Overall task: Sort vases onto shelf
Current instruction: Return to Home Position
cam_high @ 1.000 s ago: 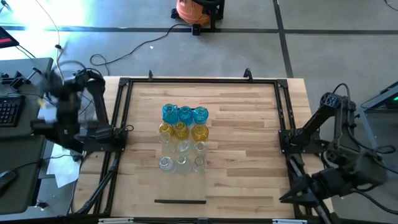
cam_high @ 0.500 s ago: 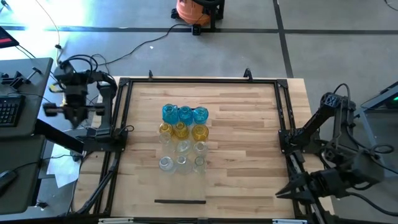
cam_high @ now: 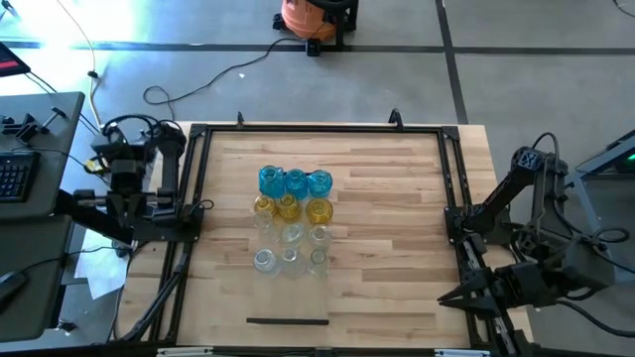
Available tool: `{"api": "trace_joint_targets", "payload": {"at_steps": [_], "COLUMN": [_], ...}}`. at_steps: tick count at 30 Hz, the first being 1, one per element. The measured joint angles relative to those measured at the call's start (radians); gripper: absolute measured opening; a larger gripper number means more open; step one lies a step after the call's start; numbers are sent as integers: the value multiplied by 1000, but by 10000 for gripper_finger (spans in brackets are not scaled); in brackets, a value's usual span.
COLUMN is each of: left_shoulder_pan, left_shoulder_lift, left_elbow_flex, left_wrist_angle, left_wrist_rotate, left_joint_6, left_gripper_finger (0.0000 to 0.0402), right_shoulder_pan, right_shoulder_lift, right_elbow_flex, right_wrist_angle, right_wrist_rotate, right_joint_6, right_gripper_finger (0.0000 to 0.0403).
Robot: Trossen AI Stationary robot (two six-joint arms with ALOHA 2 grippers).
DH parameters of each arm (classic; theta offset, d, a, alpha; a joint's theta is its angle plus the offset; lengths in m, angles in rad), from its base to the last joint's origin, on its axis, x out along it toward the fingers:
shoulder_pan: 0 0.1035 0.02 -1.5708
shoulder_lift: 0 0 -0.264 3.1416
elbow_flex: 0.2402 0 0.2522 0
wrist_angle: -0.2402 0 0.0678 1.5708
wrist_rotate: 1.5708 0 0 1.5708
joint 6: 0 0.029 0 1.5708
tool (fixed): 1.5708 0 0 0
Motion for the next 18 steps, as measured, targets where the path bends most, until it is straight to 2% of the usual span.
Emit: {"api": "trace_joint_targets", "payload": {"at_steps": [4, 10, 11, 14, 16, 18], "left_shoulder_pan": [4, 4, 4, 2, 3, 11], "left_shoulder_lift": [0, 20, 37, 120, 190, 248], "left_elbow_flex": [-80, -130, -135, -151, -156, -156], "left_wrist_angle": [150, 260, 260, 235, 273, 357], "left_wrist_rotate": [-4, -4, 16, 186, 274, 350], "left_joint_6": [9, 29, -4, -226, -363, -412], "left_gripper_finger": [1, 1, 1, 1, 1, 1], "right_shoulder_pan": [17, 39, 42, 50, 58, 63], "right_shoulder_lift": [0, 0, 0, 0, 0, 0], "right_elbow_flex": [0, 0, 0, 0, 0, 0], "right_wrist_angle": [-2, -2, -2, -2, -5, -10], "right_wrist_rotate": [28, 55, 47, 18, 14, 13], "right_joint_6": [18, 37, 37, 44, 48, 48], "right_gripper_finger": [0, 0, 0, 0, 0, 0]}}
